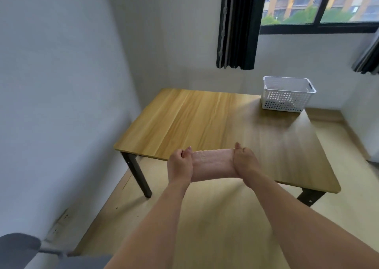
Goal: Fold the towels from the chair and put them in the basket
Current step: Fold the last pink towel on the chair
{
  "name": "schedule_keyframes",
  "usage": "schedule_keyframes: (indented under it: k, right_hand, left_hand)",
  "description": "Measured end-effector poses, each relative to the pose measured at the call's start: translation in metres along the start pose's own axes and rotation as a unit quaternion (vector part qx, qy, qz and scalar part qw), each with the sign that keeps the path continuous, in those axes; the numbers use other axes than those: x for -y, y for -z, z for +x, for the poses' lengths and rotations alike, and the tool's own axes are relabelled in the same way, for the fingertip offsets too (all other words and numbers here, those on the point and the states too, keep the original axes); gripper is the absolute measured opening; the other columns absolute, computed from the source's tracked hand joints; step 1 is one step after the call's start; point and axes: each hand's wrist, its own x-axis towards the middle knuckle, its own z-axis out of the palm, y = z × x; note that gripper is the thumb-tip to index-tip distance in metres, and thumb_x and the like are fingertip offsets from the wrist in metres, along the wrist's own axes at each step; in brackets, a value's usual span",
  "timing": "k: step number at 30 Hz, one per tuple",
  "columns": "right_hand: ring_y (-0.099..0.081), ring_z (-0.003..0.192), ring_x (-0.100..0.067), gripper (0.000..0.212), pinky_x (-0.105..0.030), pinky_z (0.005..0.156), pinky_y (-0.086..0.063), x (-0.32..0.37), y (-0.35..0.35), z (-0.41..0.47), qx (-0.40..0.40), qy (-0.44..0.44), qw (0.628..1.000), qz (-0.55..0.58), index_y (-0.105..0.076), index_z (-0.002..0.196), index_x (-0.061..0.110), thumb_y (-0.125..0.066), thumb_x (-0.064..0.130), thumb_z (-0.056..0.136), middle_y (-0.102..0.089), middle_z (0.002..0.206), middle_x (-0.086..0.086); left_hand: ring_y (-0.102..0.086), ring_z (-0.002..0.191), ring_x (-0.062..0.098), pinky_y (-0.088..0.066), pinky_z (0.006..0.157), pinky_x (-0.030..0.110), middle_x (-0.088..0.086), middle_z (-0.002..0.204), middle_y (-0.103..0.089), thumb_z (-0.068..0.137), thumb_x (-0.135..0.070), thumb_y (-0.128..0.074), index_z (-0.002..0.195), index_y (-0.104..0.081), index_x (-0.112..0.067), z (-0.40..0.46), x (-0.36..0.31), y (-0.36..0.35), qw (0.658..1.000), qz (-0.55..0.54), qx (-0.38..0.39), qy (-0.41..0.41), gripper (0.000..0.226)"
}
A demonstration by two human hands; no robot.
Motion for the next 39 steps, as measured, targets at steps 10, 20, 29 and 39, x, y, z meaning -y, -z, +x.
schedule_keyframes:
  k: [10,20,29,39]
  right_hand:
    - [-0.043,0.129,-0.036,0.053,-0.038,0.106,-0.032,-0.009,0.140,0.166,0.048,0.007,0.998,-0.047,-0.047,0.136,0.001,-0.028,0.039,0.103,-0.047,0.141,-0.021]
    - [-0.050,0.118,-0.033,0.054,-0.041,0.101,-0.037,-0.018,0.240,0.290,0.040,0.009,0.999,0.006,-0.050,0.129,0.001,-0.029,0.042,0.102,-0.055,0.129,-0.017]
    - [-0.048,0.123,-0.032,0.058,-0.038,0.102,-0.034,-0.049,0.355,0.431,0.110,-0.004,0.994,-0.028,-0.045,0.136,0.000,-0.024,0.042,0.102,-0.051,0.135,-0.016]
    - [-0.050,0.076,-0.015,0.005,-0.033,0.073,-0.045,0.001,0.414,0.534,0.277,0.009,0.961,0.019,-0.050,0.086,0.023,-0.050,0.028,0.086,-0.050,0.086,0.001]
  left_hand:
    - [-0.055,0.063,0.015,-0.039,0.060,0.028,-0.001,0.067,-0.061,0.094,-0.036,-0.055,0.070,-0.057,-0.008,0.013,-0.092,-0.190,0.996,-0.022,-0.078,-0.029,0.038]
    - [-0.046,0.056,0.015,-0.036,0.054,0.030,-0.003,0.059,-0.053,0.094,-0.034,-0.057,0.058,-0.047,-0.017,0.048,-0.151,-0.336,0.997,-0.024,-0.061,-0.029,0.041]
    - [-0.054,0.061,0.016,-0.044,0.057,0.032,0.000,0.064,-0.063,0.092,-0.040,-0.058,0.071,-0.060,-0.010,0.050,-0.207,-0.503,0.995,-0.075,-0.060,0.017,0.037]
    - [-0.050,0.053,0.016,-0.041,0.048,0.029,0.005,0.064,-0.058,0.081,-0.035,-0.073,0.081,-0.056,-0.004,0.068,-0.243,-0.554,0.976,-0.184,0.102,0.057,0.035]
